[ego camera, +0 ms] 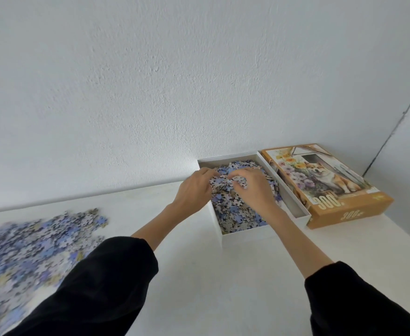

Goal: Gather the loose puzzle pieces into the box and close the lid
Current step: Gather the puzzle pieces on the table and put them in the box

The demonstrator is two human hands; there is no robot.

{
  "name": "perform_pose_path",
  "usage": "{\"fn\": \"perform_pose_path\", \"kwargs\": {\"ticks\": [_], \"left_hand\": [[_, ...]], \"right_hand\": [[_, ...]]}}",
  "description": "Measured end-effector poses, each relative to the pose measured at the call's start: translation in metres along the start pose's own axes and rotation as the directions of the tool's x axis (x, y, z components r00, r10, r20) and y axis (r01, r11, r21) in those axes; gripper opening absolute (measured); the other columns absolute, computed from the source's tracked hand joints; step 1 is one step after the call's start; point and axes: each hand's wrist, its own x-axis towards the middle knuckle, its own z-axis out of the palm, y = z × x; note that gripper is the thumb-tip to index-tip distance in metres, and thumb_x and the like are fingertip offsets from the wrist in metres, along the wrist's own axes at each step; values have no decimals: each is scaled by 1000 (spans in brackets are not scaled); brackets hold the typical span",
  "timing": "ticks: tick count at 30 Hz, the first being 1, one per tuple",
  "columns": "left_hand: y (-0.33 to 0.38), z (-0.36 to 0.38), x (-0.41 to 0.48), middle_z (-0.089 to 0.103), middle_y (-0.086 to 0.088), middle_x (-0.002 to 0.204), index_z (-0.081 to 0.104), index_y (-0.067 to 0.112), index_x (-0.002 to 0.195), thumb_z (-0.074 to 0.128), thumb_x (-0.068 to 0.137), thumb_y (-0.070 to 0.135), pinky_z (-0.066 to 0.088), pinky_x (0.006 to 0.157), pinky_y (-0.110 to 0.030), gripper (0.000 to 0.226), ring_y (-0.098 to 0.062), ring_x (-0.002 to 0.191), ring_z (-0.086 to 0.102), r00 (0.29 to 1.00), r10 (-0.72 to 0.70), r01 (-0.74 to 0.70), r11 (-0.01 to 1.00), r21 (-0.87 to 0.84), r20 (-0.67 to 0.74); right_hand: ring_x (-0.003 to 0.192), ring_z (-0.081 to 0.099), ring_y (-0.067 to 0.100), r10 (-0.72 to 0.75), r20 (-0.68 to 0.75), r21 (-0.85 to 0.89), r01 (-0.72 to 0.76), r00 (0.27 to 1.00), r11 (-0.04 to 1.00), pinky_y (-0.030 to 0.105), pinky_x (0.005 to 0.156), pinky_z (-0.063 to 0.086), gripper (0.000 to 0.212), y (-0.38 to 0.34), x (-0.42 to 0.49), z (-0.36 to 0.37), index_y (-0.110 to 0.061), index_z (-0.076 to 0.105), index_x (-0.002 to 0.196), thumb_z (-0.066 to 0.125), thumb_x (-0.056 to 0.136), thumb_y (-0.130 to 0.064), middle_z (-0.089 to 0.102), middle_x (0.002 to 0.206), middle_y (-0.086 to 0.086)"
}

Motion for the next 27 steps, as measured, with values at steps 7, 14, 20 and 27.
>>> {"fn": "perform_pose_path", "kwargs": {"ticks": [7,14,20,27], "left_hand": [[-42,-53,-62,52,1,131,53,18,126,42,92,5,43,73,-28,38,-19,109,54,994,-101,102,995,13,-37],[-94,-103,-152,54,0,130,55,16,124,48,93,10,46,89,-36,32,-20,110,55,991,-134,135,990,-28,17],[-123,-141,-245,54,-4,128,54,12,125,47,96,13,43,92,-29,30,-20,108,56,988,-71,77,996,-37,134],[-159,-184,-326,52,-2,131,53,14,126,45,97,14,41,95,-26,30,-18,114,54,982,-96,101,995,-20,161]], "right_hand": [[106,51,21,-86,37,72,83,996,994,29,82,42,24,-71,-23,20,-16,66,106,60,84,-11,64,106,1],[106,50,15,-132,83,118,122,988,985,20,79,36,26,-141,-50,55,-21,63,110,60,85,-13,63,109,-3],[102,49,13,-152,127,159,131,980,979,18,74,33,27,-212,-76,100,-23,63,109,59,85,-13,63,108,-4],[110,49,15,-207,189,218,165,960,962,20,80,37,28,-287,-115,151,-21,64,111,59,85,-10,62,116,-3]]}}
